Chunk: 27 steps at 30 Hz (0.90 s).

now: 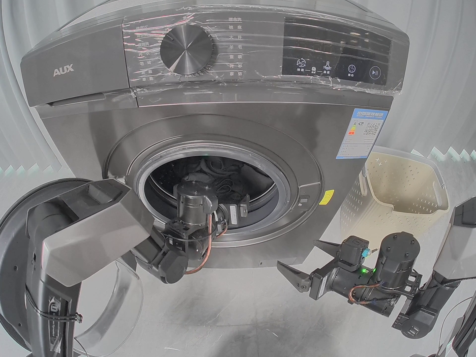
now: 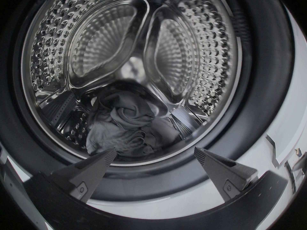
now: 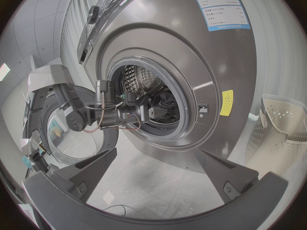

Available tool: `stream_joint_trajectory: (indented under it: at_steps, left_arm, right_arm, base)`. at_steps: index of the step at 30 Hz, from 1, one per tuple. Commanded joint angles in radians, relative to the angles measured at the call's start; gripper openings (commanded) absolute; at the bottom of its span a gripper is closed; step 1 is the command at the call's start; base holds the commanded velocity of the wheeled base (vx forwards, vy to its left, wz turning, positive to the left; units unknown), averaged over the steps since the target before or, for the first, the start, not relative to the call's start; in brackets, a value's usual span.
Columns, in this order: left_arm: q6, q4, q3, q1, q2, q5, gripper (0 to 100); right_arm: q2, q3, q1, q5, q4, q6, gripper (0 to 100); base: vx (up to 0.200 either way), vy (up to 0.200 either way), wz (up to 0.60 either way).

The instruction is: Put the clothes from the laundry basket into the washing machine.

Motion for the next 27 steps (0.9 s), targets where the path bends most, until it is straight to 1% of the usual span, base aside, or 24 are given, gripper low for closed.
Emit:
stream_joint_trajectory:
  at_steps: [1,6,7,8,10,11,12,13,14,15,16,18,19,21,22,24,27]
  left_arm:
    - [0.023,-0.041,0.121,-0.059,-0.07,0.006,100]
    - [0.023,-0.078,0.291,-0.102,-0.179,0.006,100]
    - [0.022,-0.078,0.304,-0.104,-0.188,0.006,100]
    - [0.017,-0.09,0.377,-0.116,-0.242,0.006,100]
    - [0.016,-0.107,0.437,-0.127,-0.288,0.006,100]
    - [0.016,-0.128,0.495,-0.138,-0.332,0.006,100]
    - [0.016,-0.131,0.501,-0.139,-0.337,0.006,100]
    - [0.013,-0.154,0.581,-0.157,-0.398,0.006,100]
    - [0.011,-0.165,0.618,-0.164,-0.426,0.006,100]
    - [0.011,-0.165,0.618,-0.164,-0.426,0.006,100]
    - [0.009,-0.185,0.682,-0.173,-0.481,0.007,100]
    - [0.008,-0.194,0.709,-0.176,-0.509,0.007,100]
    - [-0.012,-0.214,0.767,-0.179,-0.566,0.006,100]
    - [-0.053,-0.24,0.804,-0.185,-0.604,0.009,100]
    - [-0.069,-0.25,0.819,-0.187,-0.622,0.012,100]
    - [-0.087,-0.27,0.854,-0.187,-0.658,0.024,100]
    - [-0.08,-0.279,0.9,-0.187,-0.697,0.03,100]
  right_arm:
    - [-0.008,0.003,-0.006,0.001,0.0,0.0,100]
    - [-0.01,0.005,-0.008,0.001,0.0,0.0,100]
    - [-0.01,0.005,-0.008,0.001,0.0,0.0,100]
    - [-0.011,0.007,-0.008,0.001,0.0,0.0,100]
    - [-0.011,0.007,-0.009,-0.001,0.0,0.0,100]
    - [-0.013,0.008,-0.012,-0.001,0.0,0.0,100]
    - [-0.013,0.008,-0.012,-0.001,0.0,0.0,100]
    - [-0.016,0.019,-0.014,-0.001,0.0,-0.001,100]
    - [-0.02,0.023,-0.014,-0.001,0.0,-0.001,100]
    - [-0.02,0.023,-0.014,-0.001,0.0,-0.001,100]
    - [-0.033,0.031,-0.015,-0.001,0.0,-0.001,100]
    - [-0.037,0.036,-0.015,-0.001,0.0,-0.001,100]
    - [-0.052,0.049,-0.014,-0.003,0.0,-0.003,100]
    - [-0.075,0.057,-0.014,-0.004,0.0,-0.006,100]
    - [-0.085,0.057,-0.014,-0.006,0.0,-0.006,100]
    - [-0.112,0.06,-0.017,-0.012,0.0,-0.009,100]
    - [-0.158,0.077,-0.029,-0.07,0.001,-0.017,100]
  base:
    - [0.0,0.0,0.0]
    - [0.0,0.0,0.0]
    - [0.0,0.0,0.0]
    - [0.0,0.0,0.0]
    - [0.0,0.0,0.0]
    - [0.0,0.0,0.0]
    - [0.0,0.0,0.0]
    - [0.0,0.0,0.0]
    - [0.0,0.0,0.0]
    - [0.0,0.0,0.0]
    - [0.0,0.0,0.0]
    - [0.0,0.0,0.0]
    - [0.0,0.0,0.0]
    - [0.0,0.0,0.0]
    - [0.0,0.0,0.0]
    - [0.0,0.0,0.0]
    - [0.0,0.0,0.0]
